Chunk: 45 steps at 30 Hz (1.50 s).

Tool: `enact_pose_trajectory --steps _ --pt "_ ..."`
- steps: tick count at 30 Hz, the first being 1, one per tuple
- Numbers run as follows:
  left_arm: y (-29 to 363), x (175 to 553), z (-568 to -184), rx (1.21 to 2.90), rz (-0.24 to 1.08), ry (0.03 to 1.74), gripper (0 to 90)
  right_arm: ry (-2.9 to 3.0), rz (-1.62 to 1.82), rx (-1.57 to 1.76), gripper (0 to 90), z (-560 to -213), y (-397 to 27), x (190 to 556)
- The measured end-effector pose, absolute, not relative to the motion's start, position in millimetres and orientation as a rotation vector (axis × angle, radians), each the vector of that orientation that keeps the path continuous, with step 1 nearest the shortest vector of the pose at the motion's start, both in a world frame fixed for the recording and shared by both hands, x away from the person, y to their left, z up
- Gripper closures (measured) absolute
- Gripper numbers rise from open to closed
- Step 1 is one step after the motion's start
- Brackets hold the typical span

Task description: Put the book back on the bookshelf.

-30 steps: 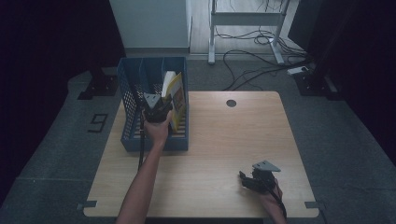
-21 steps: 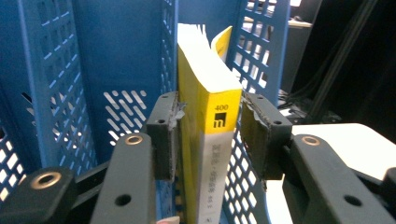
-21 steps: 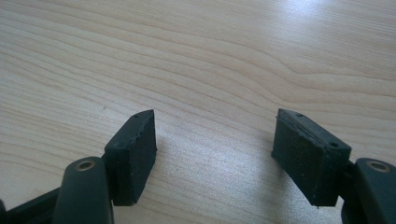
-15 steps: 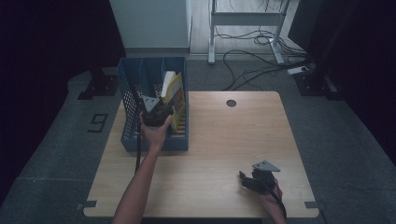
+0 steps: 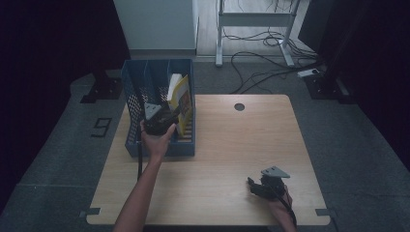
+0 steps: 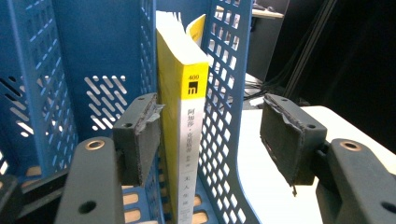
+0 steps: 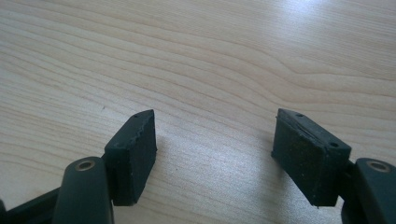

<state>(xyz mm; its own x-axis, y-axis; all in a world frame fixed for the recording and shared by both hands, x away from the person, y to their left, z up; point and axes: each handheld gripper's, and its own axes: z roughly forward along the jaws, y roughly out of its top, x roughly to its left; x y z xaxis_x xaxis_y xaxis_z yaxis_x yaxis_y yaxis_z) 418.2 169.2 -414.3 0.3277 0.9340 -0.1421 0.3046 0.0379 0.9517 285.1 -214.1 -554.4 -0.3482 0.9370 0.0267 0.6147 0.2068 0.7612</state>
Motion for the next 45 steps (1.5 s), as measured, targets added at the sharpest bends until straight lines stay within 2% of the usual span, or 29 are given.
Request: enact_pose_trajectory --steps 22,34,45 --pt "177.2 385.3 -430.2 1.555 0.635 1.123 37.9 2.041 0.964 1.437 29.6 -554.5 -214.3 285.2" --pt "183.0 345.4 -447.4 1.591 0.546 1.057 37.8 2.039 0.965 1.442 29.6 -554.4 -214.3 285.2" --pt "190.9 305.9 -483.8 1.664 0.482 1.049 37.5 2.039 0.962 1.441 29.7 -554.5 -214.3 285.2"
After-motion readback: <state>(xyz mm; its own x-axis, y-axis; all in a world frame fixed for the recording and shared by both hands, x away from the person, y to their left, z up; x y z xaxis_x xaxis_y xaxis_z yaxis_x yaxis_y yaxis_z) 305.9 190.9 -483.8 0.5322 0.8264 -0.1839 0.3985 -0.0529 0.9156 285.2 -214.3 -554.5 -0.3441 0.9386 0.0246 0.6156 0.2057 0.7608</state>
